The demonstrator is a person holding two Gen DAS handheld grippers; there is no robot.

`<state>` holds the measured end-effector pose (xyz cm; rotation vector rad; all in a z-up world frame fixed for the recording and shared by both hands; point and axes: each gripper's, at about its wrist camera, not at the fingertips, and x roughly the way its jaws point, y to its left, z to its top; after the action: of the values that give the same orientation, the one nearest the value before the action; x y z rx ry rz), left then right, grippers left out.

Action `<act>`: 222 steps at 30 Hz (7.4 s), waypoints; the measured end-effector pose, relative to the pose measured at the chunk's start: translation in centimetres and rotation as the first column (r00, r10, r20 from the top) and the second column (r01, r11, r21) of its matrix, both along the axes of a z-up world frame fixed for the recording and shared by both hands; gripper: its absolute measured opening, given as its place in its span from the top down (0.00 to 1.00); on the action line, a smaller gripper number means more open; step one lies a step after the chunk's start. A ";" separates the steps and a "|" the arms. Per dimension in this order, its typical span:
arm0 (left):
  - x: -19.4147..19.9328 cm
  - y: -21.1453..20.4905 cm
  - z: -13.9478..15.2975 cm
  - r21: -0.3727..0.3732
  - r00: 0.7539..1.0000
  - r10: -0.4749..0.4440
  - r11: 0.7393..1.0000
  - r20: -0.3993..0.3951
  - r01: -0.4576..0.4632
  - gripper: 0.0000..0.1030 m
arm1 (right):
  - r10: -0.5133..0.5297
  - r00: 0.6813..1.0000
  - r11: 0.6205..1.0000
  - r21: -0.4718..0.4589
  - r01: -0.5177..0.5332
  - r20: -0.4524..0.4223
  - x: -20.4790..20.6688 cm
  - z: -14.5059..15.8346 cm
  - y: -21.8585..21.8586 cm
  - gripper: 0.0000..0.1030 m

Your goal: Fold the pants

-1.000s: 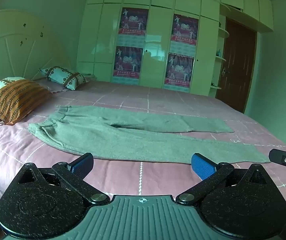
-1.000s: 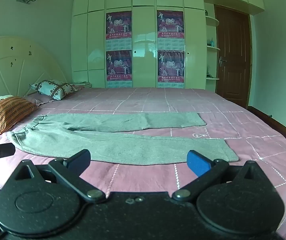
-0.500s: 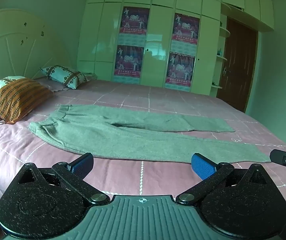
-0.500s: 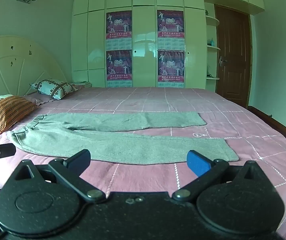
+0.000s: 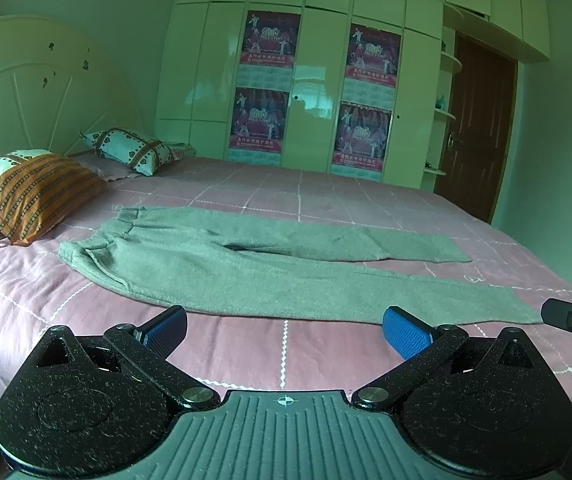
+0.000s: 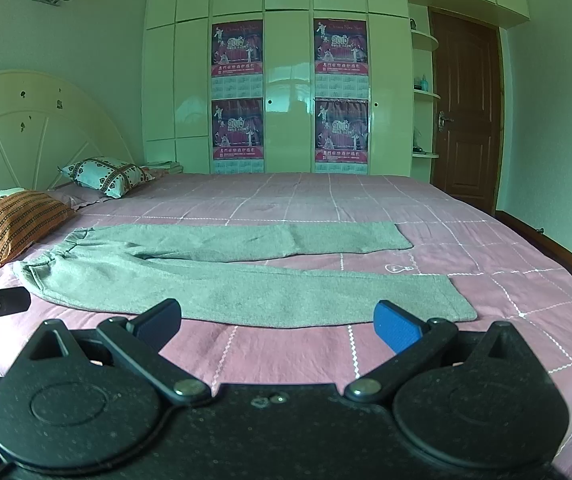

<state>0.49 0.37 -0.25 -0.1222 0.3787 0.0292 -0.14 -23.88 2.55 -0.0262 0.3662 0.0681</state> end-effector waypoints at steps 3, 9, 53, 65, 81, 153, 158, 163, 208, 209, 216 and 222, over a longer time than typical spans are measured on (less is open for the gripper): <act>0.0 0.0 0.0 0.001 1.000 -0.001 1.000 0.000 0.001 0.00 | 0.000 1.000 1.000 -0.002 0.000 -0.001 -0.1 0.0 0.0 0.06; 0.1 0.1 -0.1 0.001 1.000 0.001 1.000 -0.002 -0.001 0.00 | -0.001 1.000 1.000 0.000 0.001 -0.001 0.0 0.0 0.0 0.06; 0.1 0.3 -0.2 0.003 1.000 0.005 1.000 -0.015 -0.005 0.00 | -0.002 1.000 1.000 -0.001 0.002 -0.006 0.0 0.0 0.0 0.06; 0.2 0.4 -0.3 0.004 1.000 0.004 1.000 -0.018 -0.004 0.00 | -0.002 1.000 1.000 -0.001 0.002 -0.008 0.0 -0.4 -0.2 0.06; 3.2 2.4 0.2 0.064 0.998 0.053 0.997 -0.021 -0.052 0.00 | 0.070 0.996 0.997 0.031 -0.072 0.063 3.0 0.1 0.0 0.06; 53.6 36.3 -8.2 -0.034 0.966 -0.095 0.995 -0.240 0.090 0.73 | 0.495 0.775 0.770 -0.215 -0.600 -0.393 56.1 -6.4 15.6 1.00; 47.7 37.2 -5.1 -0.005 0.983 -0.154 0.988 -0.099 0.154 0.73 | 0.542 0.777 0.719 -0.303 -0.626 -0.321 49.3 -2.2 15.0 1.00; 39.2 37.4 -4.5 -0.012 0.985 -0.169 0.986 -0.041 0.169 0.73 | 0.591 0.757 0.629 -0.429 -0.648 -0.277 38.9 -0.3 14.3 1.00; 35.1 36.8 -9.8 -0.623 0.968 0.073 0.753 -0.241 -0.211 0.78 | 0.184 0.919 0.763 0.640 0.090 -0.348 36.9 -10.1 3.1 1.00; 34.7 37.0 -8.9 -0.629 0.973 0.066 0.753 -0.221 -0.194 0.78 | 0.198 0.929 0.772 0.634 0.048 -0.311 36.0 -8.8 3.2 1.00; 31.2 38.1 -8.5 -0.496 0.941 0.032 0.843 -0.338 -0.207 0.78 | 0.300 0.920 0.832 0.541 -0.123 -0.251 28.8 -4.8 3.6 1.00; 30.9 37.9 -11.0 -0.478 0.917 0.052 0.841 -0.396 -0.254 0.78 | 0.270 0.860 0.855 0.519 -0.006 -0.433 28.6 -11.9 4.1 0.97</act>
<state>31.44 38.23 -11.25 -0.6999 0.7512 0.1124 28.49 -19.73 -9.39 0.4978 0.8560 0.3243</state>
